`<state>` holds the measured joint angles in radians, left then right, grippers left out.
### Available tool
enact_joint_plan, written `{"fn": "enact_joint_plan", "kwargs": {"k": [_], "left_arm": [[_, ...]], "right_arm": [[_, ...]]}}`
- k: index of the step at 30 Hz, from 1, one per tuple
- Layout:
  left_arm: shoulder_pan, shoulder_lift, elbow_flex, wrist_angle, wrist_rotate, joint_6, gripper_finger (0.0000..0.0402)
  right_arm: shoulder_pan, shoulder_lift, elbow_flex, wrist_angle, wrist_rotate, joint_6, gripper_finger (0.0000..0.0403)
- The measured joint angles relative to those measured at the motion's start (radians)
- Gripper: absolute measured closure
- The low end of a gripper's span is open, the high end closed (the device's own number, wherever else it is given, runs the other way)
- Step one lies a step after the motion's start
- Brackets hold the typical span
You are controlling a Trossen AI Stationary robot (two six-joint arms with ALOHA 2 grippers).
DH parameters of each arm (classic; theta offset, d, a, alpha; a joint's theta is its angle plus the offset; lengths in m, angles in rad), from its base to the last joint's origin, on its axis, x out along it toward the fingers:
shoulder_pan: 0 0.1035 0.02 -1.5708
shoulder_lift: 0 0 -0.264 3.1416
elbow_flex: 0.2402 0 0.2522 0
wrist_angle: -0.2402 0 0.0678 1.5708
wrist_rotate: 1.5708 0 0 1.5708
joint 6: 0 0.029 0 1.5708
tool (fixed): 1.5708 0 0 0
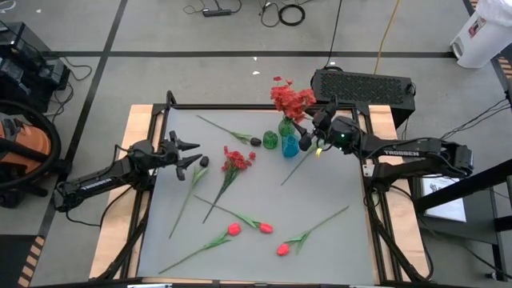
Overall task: Sort flowers into vase by color
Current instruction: Put the right red flowers into the top green vase, then put the red flowers into the top green vase
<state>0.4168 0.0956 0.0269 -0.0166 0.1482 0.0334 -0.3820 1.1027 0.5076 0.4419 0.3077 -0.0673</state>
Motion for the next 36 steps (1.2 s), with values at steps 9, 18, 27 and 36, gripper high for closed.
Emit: {"fn": "enact_joint_plan", "kwargs": {"k": [9, 18, 27, 36], "left_arm": [[0.0, 0.0, 0.0, 0.0, 0.0, 0.0, 0.021], [0.0, 0.0, 0.0, 0.0, 0.0, 0.0, 0.021], [0.0, 0.0, 0.0, 0.0, 0.0, 0.0, 0.021], [0.0, 0.0, 0.0, 0.0, 0.0, 0.0, 0.021]], "right_arm": [[0.0, 0.0, 0.0, -0.048, 0.003, -0.004, 0.0103], [0.0, -0.005, 0.0, -0.14, 0.008, -0.012, 0.0103], [0.0, -0.137, 0.0, -0.32, 0.008, 0.002, 0.0103], [0.016, -0.286, 0.0, -0.568, -0.01, 0.16, 0.0103]]}}
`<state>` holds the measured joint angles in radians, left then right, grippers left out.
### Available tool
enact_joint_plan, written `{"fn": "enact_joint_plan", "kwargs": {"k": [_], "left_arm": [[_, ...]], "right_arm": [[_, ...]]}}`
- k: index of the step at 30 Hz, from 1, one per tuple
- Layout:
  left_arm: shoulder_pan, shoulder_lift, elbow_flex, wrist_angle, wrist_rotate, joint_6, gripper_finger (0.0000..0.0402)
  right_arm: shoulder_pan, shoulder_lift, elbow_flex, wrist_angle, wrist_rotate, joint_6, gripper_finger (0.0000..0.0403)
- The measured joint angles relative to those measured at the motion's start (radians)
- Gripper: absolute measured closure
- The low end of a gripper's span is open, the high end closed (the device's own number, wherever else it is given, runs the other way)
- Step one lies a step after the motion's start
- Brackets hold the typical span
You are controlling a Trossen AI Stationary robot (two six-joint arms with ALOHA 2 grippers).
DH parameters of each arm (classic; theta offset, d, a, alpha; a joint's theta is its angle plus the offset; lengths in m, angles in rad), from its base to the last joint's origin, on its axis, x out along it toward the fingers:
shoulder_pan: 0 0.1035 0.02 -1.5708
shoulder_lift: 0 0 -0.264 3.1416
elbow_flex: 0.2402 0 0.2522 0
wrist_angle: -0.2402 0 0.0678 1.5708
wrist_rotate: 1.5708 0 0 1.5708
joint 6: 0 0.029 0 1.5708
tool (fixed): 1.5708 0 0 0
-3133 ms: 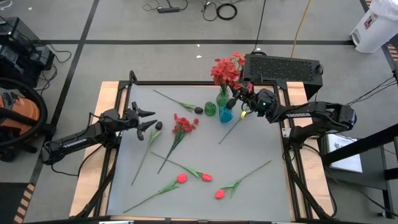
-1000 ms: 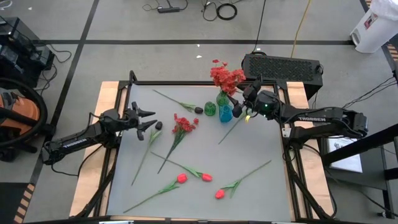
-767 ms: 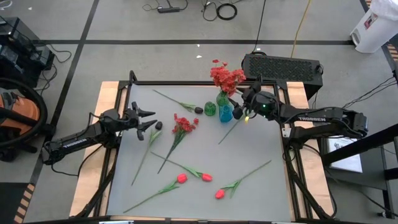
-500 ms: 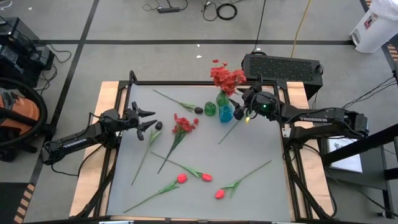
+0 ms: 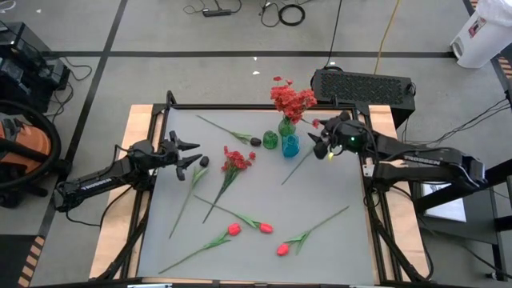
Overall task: Sort flowers into vase by color
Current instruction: Put the red flowers into the top green vase
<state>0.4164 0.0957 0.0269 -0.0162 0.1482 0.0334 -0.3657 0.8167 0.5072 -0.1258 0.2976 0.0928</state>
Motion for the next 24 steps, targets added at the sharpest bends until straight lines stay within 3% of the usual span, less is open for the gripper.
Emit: {"fn": "enact_joint_plan", "kwargs": {"k": [10, 24], "left_arm": [[0.0, 0.0, 0.0, 0.0, 0.0, 0.0, 0.021], [0.0, 0.0, 0.0, 0.0, 0.0, 0.0, 0.021]], "right_arm": [[0.088, -0.011, 0.0, -0.088, -0.221, 0.185, 0.0103], [0.231, 0.037, 0.0, -0.08, -0.251, 0.221, 0.0103]]}}
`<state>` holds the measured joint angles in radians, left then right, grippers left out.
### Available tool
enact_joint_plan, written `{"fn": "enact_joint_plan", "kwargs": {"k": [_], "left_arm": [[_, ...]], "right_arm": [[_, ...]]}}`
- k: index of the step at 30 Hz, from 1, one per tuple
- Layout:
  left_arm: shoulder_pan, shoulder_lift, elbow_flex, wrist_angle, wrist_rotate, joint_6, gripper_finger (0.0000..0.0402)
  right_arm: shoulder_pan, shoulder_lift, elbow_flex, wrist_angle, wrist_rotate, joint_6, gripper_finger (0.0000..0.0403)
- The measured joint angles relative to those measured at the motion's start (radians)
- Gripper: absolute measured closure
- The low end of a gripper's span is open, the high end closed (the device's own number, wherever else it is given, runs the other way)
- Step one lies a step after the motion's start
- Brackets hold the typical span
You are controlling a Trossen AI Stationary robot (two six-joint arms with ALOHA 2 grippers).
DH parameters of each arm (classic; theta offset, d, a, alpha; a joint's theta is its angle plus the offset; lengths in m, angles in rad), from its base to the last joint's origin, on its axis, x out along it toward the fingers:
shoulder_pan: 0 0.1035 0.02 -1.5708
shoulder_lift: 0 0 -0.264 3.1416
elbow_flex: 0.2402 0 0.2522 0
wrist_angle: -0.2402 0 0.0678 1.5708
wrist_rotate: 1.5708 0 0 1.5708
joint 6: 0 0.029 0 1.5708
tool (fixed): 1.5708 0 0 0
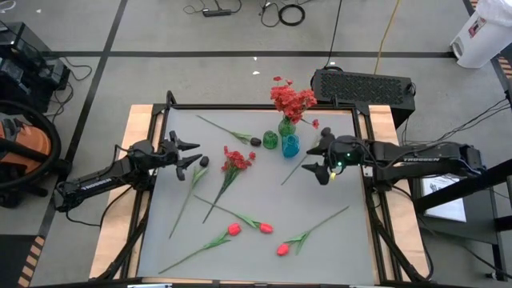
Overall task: Sort flowers into vase by color
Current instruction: Put the red flowers into the top green vase
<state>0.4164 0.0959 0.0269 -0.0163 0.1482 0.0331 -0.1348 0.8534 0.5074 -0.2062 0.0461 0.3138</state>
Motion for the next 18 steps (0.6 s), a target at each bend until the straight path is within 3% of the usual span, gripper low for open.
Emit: {"fn": "enact_joint_plan", "kwargs": {"k": [18], "left_arm": [[0.0, 0.0, 0.0, 0.0, 0.0, 0.0, 0.021]], "right_arm": [[0.006, 0.013, 0.0, 0.0, 0.004, -0.01, 0.0103]]}}
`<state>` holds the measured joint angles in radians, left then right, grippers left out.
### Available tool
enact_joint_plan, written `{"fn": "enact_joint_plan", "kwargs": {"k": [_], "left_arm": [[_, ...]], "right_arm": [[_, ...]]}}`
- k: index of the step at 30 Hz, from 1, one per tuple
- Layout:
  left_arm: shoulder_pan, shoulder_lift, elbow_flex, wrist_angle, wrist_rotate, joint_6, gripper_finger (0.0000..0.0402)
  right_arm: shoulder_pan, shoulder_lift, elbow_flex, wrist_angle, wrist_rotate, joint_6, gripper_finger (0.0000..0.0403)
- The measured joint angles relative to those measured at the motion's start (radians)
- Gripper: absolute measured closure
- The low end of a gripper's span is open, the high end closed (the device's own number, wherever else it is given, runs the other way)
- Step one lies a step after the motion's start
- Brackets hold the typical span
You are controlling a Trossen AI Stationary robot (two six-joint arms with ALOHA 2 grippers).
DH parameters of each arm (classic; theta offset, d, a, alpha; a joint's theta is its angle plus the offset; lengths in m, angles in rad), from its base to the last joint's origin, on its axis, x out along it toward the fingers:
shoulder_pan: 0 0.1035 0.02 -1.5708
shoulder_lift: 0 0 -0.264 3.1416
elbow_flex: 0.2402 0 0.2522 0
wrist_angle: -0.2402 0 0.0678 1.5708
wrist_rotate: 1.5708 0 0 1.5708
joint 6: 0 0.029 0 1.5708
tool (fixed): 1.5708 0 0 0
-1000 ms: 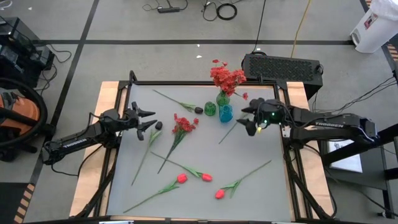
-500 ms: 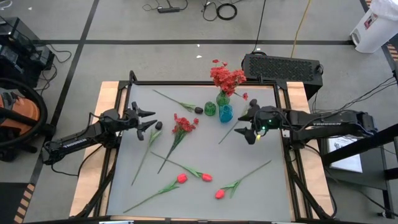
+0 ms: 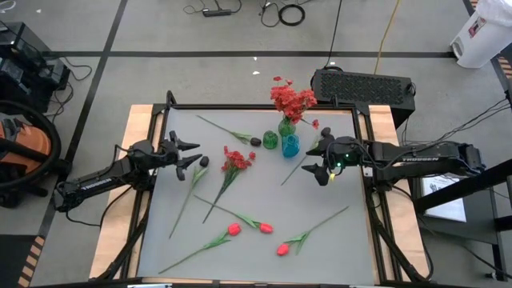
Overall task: Sort flowers into vase by color
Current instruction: Put the red flowers into the top green vase
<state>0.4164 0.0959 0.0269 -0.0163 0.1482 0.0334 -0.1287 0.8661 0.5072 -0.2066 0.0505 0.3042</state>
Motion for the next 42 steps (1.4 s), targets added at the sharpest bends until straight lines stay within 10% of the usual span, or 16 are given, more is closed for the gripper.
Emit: {"fn": "enact_joint_plan", "kwargs": {"k": [18, 42], "left_arm": [[0.0, 0.0, -0.001, 0.006, 0.001, -0.012, 0.021], [0.0, 0.0, 0.083, 0.406, 0.222, -0.548, 0.021]], "right_arm": [[0.0, 0.0, 0.0, 0.0, 0.0, -0.002, 0.0103], [0.0, 0.0, 0.0, 0.0, 0.0, -0.002, 0.0103]]}}
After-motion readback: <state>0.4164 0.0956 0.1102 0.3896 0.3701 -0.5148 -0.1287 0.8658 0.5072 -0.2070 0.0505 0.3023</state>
